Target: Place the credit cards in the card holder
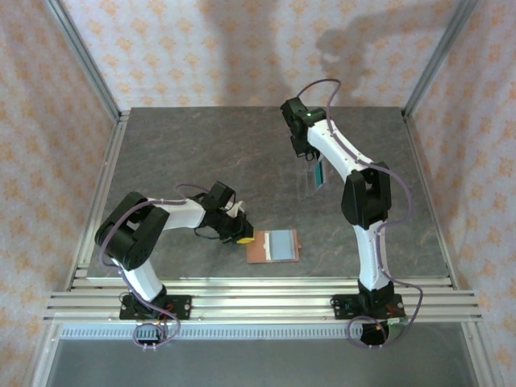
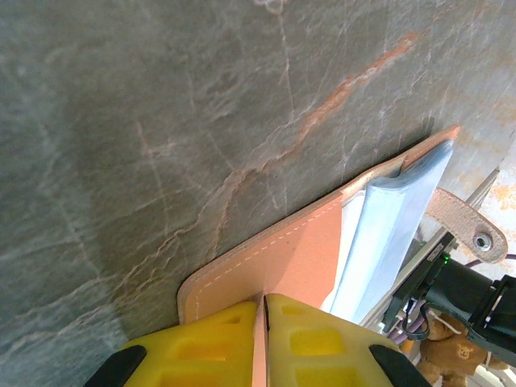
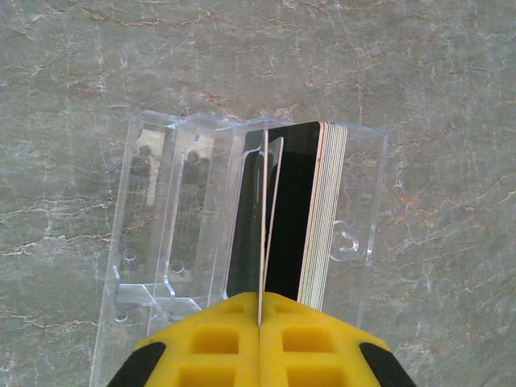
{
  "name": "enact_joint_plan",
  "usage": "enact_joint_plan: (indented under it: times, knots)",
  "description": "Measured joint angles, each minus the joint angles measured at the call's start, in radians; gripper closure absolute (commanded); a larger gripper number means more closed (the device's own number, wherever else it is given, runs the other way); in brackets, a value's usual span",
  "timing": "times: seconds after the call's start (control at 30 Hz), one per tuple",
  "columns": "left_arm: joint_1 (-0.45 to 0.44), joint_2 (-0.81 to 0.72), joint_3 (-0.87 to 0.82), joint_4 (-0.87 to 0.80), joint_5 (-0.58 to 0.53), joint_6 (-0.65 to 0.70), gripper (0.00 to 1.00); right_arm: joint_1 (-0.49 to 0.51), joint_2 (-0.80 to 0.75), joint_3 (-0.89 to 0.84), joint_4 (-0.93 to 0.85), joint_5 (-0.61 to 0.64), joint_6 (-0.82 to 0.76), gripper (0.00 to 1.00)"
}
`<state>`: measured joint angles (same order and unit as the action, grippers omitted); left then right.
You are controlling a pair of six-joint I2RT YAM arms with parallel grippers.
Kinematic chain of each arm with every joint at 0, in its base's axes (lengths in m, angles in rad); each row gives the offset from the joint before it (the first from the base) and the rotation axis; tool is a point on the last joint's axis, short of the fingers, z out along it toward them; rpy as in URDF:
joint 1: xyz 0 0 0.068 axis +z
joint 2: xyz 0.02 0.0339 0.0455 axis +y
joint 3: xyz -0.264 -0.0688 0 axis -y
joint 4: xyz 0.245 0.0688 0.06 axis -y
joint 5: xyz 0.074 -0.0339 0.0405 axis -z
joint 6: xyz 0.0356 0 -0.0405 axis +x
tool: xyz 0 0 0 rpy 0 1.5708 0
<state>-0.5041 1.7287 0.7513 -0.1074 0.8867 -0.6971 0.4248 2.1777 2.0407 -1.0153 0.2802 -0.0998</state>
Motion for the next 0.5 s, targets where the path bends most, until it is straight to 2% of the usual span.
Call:
enact_joint_plan:
  times: [0.33,0.5]
  knots:
    - [0.000,0.000,0.000,0.000,0.000,0.000,0.86,0.000,-0.006,0.018,-0.025,-0.090,0.052,1.00]
    - [0.000,0.000,0.000,0.000,0.000,0.000,0.86,0.000,-0.073,0.002,-0.029,-0.153,0.082,1.00]
